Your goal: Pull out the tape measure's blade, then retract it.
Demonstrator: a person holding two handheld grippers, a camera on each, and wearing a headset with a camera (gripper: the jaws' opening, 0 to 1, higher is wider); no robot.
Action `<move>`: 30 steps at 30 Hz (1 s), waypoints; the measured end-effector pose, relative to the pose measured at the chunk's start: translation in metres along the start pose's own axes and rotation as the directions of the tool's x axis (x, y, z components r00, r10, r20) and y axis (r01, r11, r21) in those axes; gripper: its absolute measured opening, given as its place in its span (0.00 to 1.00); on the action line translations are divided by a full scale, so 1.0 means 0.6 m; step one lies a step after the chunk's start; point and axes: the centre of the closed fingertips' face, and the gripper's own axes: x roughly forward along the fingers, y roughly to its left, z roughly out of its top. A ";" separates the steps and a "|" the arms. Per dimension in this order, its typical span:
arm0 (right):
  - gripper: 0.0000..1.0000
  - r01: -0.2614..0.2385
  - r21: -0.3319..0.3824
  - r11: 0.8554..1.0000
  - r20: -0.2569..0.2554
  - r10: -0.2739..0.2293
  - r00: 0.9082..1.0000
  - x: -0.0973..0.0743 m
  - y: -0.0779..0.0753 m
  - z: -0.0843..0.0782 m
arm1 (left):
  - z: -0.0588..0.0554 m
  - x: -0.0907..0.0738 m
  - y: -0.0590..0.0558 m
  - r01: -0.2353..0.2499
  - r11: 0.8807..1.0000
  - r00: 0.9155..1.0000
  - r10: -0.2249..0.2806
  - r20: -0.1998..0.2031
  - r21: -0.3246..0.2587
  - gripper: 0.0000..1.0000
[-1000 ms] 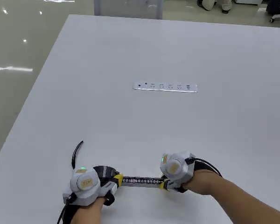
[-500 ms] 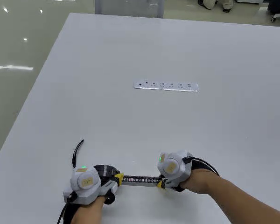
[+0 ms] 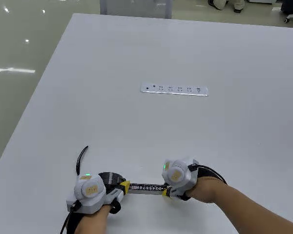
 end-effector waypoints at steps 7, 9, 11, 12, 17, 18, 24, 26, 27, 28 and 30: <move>0.15 -0.002 -0.006 1.000 0.002 0.002 1.000 0.006 0.001 0.010 | 0.000 0.001 0.001 0.000 1.000 1.000 0.000 -0.001 -0.002 0.63; 0.15 -0.003 -0.001 1.000 0.007 0.003 1.000 0.008 0.002 0.015 | 0.000 0.001 0.001 0.000 1.000 1.000 0.000 -0.001 -0.003 0.63; 0.15 -0.002 0.000 1.000 0.011 0.002 1.000 0.009 0.003 0.018 | 0.000 0.001 0.001 0.000 1.000 1.000 0.000 -0.001 -0.005 0.63; 0.15 -0.002 0.000 1.000 0.013 0.002 1.000 0.010 0.003 0.020 | 0.000 0.001 0.001 0.000 1.000 1.000 0.000 -0.001 -0.004 0.63; 0.15 -0.002 -0.002 1.000 0.022 0.002 1.000 0.015 0.006 0.030 | 0.000 0.001 0.001 0.000 1.000 1.000 0.000 -0.002 -0.005 0.63; 0.15 -0.003 -0.002 1.000 0.023 0.003 1.000 0.015 0.007 0.032 | 0.000 0.001 0.001 0.001 1.000 1.000 -0.001 -0.002 -0.005 0.63; 0.15 -0.002 0.004 1.000 0.034 0.002 0.999 0.017 0.009 0.039 | 0.000 0.001 0.000 0.003 1.000 1.000 -0.003 -0.005 -0.006 0.64; 0.15 -0.003 0.004 1.000 0.038 0.003 0.999 0.018 0.010 0.041 | 0.000 0.001 0.000 0.003 1.000 1.000 -0.004 -0.005 -0.006 0.64; 0.15 -0.003 0.005 1.000 0.039 0.003 0.999 0.019 0.010 0.042 | 0.000 0.001 0.000 0.003 1.000 1.000 -0.004 -0.005 -0.006 0.64; 0.15 -0.004 0.004 1.000 0.040 0.004 0.999 0.021 0.010 0.043 | 0.000 0.001 0.000 0.004 1.000 1.000 -0.004 -0.005 -0.006 0.64; 0.15 -0.004 0.000 1.000 0.040 0.004 0.999 0.020 0.011 0.046 | -0.001 0.001 0.000 0.004 1.000 1.000 -0.004 -0.004 -0.005 0.64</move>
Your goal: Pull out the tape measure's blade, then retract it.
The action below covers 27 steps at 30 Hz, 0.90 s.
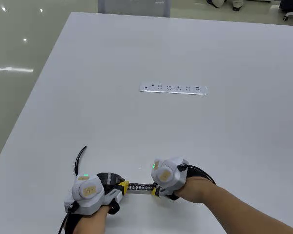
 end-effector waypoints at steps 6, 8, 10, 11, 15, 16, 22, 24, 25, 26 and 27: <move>0.15 0.000 -0.001 1.000 0.007 0.000 1.000 0.006 0.002 0.008 | 0.000 0.000 0.000 0.002 1.000 1.000 -0.002 -0.001 -0.001 0.64; 0.15 0.001 -0.005 1.000 0.013 -0.001 1.000 0.008 0.003 0.014 | 0.000 -0.001 0.000 0.002 1.000 1.000 -0.002 -0.002 -0.002 0.64; 0.15 0.001 -0.009 1.000 0.014 -0.001 1.000 0.011 0.004 0.018 | 0.000 -0.001 0.000 0.002 1.000 1.000 -0.002 -0.001 -0.003 0.64; 0.15 0.000 -0.011 1.000 0.014 0.000 1.000 0.012 0.004 0.019 | 0.000 -0.001 0.000 0.003 1.000 1.000 -0.003 -0.001 -0.002 0.64; 0.15 -0.003 -0.025 1.000 0.016 0.004 1.000 0.016 0.005 0.026 | 0.000 0.000 0.000 0.002 1.000 1.000 -0.002 -0.003 -0.003 0.64; 0.15 -0.004 -0.025 1.000 0.016 0.004 1.000 0.016 0.005 0.027 | 0.000 0.000 0.000 0.001 1.000 1.000 -0.001 -0.003 -0.003 0.64; 0.15 -0.010 -0.013 1.000 0.033 0.010 0.999 0.020 0.007 0.036 | 0.000 0.001 0.001 0.001 1.000 1.000 -0.001 -0.001 -0.006 0.64; 0.15 -0.009 -0.018 1.000 0.038 0.009 0.999 0.022 0.008 0.041 | 0.000 0.000 0.001 0.002 1.000 1.000 -0.002 -0.001 -0.007 0.64; 0.15 -0.008 -0.020 1.000 0.040 0.009 0.999 0.023 0.009 0.043 | 0.000 0.000 0.001 0.004 1.000 1.000 -0.004 0.000 -0.008 0.64; 0.15 -0.009 -0.022 1.000 0.041 0.010 0.999 0.024 0.010 0.045 | 0.000 0.000 0.002 0.004 1.000 1.000 -0.004 -0.001 -0.009 0.64; 0.15 -0.008 -0.027 1.000 0.043 0.009 0.999 0.025 0.011 0.048 | 0.000 0.000 0.002 0.005 1.000 1.000 -0.005 -0.002 -0.011 0.64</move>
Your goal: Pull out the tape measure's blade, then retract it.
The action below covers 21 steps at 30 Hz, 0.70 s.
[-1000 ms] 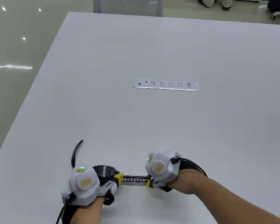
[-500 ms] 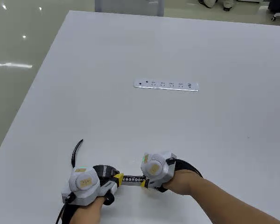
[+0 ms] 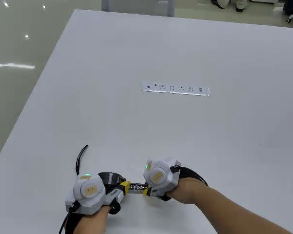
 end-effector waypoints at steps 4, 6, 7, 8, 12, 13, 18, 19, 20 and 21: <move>0.15 -0.004 -0.003 1.000 0.005 0.004 1.000 0.004 0.000 0.004 | 0.000 0.000 0.000 0.003 1.000 1.000 -0.003 -0.004 -0.001 0.63; 0.15 -0.006 -0.002 1.000 0.010 0.006 1.000 0.006 0.000 0.007 | -0.001 0.000 0.000 0.004 1.000 1.000 -0.004 -0.003 -0.003 0.63; 0.15 -0.007 -0.001 1.000 0.013 0.007 1.000 0.007 0.001 0.009 | 0.000 0.000 0.000 0.004 1.000 1.000 -0.004 -0.003 -0.003 0.63; 0.15 -0.010 0.003 1.000 0.021 0.010 1.000 0.008 0.002 0.011 | -0.001 -0.001 -0.001 0.004 1.000 1.000 -0.004 -0.003 -0.004 0.63; 0.15 -0.016 0.015 1.000 0.040 0.016 0.999 0.011 0.001 0.015 | 0.000 -0.002 -0.001 0.004 1.000 1.000 -0.004 -0.001 -0.007 0.63; 0.15 -0.017 0.015 1.000 0.040 0.016 0.999 0.011 0.001 0.016 | 0.000 -0.002 -0.001 0.004 1.000 1.000 -0.004 0.000 -0.008 0.63; 0.15 -0.018 -0.007 1.000 0.047 0.019 0.999 0.015 0.004 0.024 | 0.001 -0.003 -0.002 0.005 1.000 1.000 -0.005 0.000 -0.010 0.63; 0.15 -0.019 -0.005 1.000 0.050 0.019 0.999 0.015 0.004 0.025 | 0.001 -0.004 -0.002 0.005 1.000 1.000 -0.005 0.000 -0.011 0.63; 0.15 -0.018 0.001 1.000 0.054 0.018 0.998 0.016 0.004 0.027 | 0.001 -0.004 -0.002 0.005 1.000 1.000 -0.005 0.000 -0.012 0.63; 0.15 -0.019 0.003 1.000 0.058 0.018 0.998 0.018 0.004 0.029 | 0.001 -0.004 -0.002 0.006 1.000 1.000 -0.006 0.000 -0.012 0.63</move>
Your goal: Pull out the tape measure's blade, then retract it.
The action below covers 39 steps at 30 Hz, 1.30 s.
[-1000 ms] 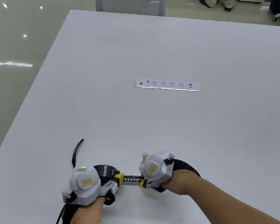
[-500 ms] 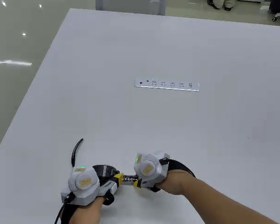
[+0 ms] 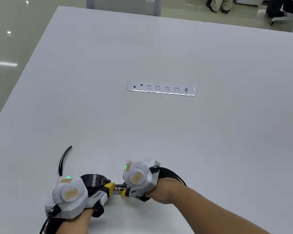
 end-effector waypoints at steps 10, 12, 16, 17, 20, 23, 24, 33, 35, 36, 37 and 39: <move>0.15 -0.006 -0.015 1.000 0.033 0.006 0.999 0.015 0.007 0.021 | 0.000 0.000 -0.001 0.003 1.000 1.000 -0.003 -0.003 -0.001 0.63; 0.15 -0.009 -0.016 1.000 0.039 0.010 0.999 0.016 0.007 0.024 | -0.001 0.000 0.000 0.003 1.000 1.000 -0.003 -0.003 -0.003 0.63; 0.15 -0.012 -0.018 1.000 0.046 0.013 0.999 0.019 0.007 0.030 | -0.001 0.001 0.000 0.003 1.000 1.000 -0.003 -0.004 -0.004 0.63; 0.15 -0.012 -0.018 1.000 0.046 0.013 0.999 0.020 0.008 0.031 | -0.001 0.001 0.000 0.004 1.000 1.000 -0.004 -0.003 -0.004 0.63; 0.15 -0.012 -0.021 1.000 0.050 0.013 0.999 0.023 0.009 0.034 | -0.001 0.001 0.001 0.004 1.000 1.000 -0.004 -0.003 -0.004 0.63; 0.15 -0.008 -0.023 1.000 0.054 0.009 0.999 0.027 0.010 0.037 | -0.001 0.001 0.001 0.005 1.000 1.000 -0.005 -0.004 -0.004 0.63; 0.15 -0.007 -0.028 1.000 0.055 0.009 0.998 0.028 0.011 0.038 | -0.001 0.001 0.001 0.005 1.000 1.000 -0.005 -0.005 -0.004 0.63; 0.15 -0.013 -0.045 0.999 0.059 0.016 0.998 0.027 0.012 0.037 | -0.001 0.001 0.002 0.004 1.000 1.000 -0.004 -0.006 -0.002 0.63; 0.15 -0.013 -0.036 0.999 0.056 0.015 0.998 0.024 0.010 0.033 | 0.000 0.002 0.001 0.005 1.000 1.000 -0.005 -0.005 -0.001 0.63; 0.15 -0.015 -0.037 0.999 0.057 0.017 0.998 0.023 0.010 0.032 | 0.000 0.002 0.002 0.004 1.000 1.000 -0.004 -0.005 -0.002 0.63; 0.15 -0.016 -0.039 0.999 0.058 0.019 0.998 0.023 0.010 0.031 | 0.000 0.002 0.002 0.004 1.000 1.000 -0.004 -0.005 -0.003 0.63; 0.15 -0.018 -0.035 0.999 0.056 0.020 0.998 0.021 0.009 0.030 | 0.000 0.002 0.002 0.005 1.000 1.000 -0.005 -0.005 -0.004 0.63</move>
